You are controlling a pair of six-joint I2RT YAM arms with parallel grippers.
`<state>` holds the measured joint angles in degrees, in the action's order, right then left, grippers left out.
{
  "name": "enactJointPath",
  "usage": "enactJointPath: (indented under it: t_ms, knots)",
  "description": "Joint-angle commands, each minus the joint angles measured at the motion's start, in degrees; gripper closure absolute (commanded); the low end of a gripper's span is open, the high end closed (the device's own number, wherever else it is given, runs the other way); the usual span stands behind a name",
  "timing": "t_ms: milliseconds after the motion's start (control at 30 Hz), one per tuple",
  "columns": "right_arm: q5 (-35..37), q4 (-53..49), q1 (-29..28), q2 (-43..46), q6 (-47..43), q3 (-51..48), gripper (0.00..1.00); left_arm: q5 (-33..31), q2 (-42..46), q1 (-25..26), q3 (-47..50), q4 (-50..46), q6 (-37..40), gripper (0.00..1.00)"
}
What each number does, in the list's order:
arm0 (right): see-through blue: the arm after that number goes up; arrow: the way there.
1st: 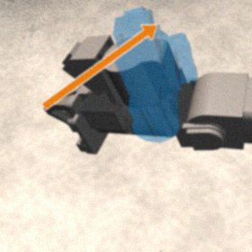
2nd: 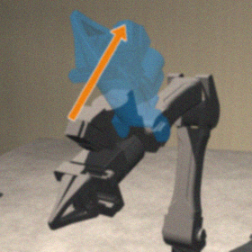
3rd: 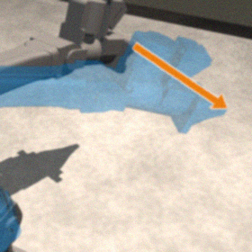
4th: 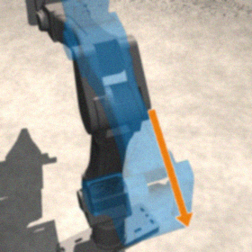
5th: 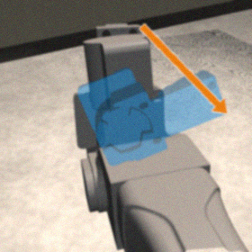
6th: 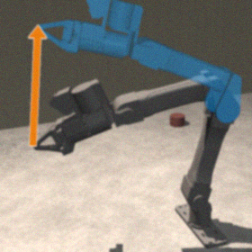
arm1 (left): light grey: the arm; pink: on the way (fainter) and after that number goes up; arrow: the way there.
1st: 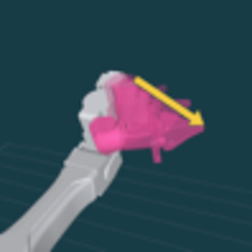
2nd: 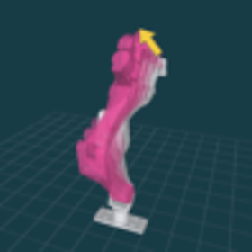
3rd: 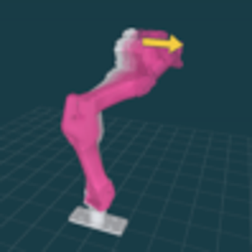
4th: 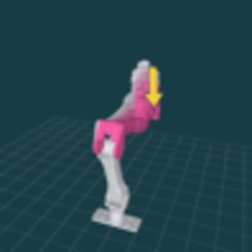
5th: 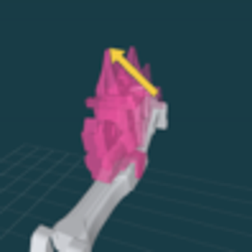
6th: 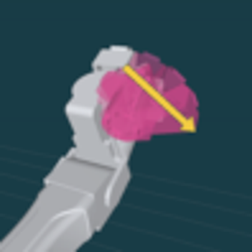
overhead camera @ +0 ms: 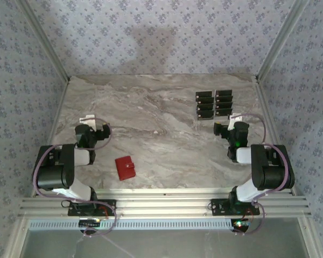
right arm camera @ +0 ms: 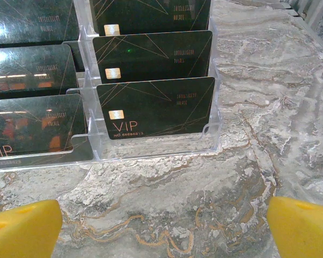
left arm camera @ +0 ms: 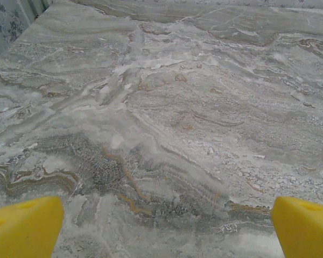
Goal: Put the credit cards into the card holder
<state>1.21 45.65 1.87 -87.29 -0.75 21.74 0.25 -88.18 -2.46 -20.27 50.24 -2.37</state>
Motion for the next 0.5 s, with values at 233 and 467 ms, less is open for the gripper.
enactJointPath:
  t_ms: [233,467]
  knots:
    - [-0.4,0.5,0.1,0.0,-0.7,0.9,0.0,0.9,0.6,0.2,-1.0,0.7,0.5,0.01]
    - [-1.1,0.4,0.5,0.0,-0.5,0.9,0.0,2.3,0.2,0.1,-3.3,-3.1,1.0,0.0]
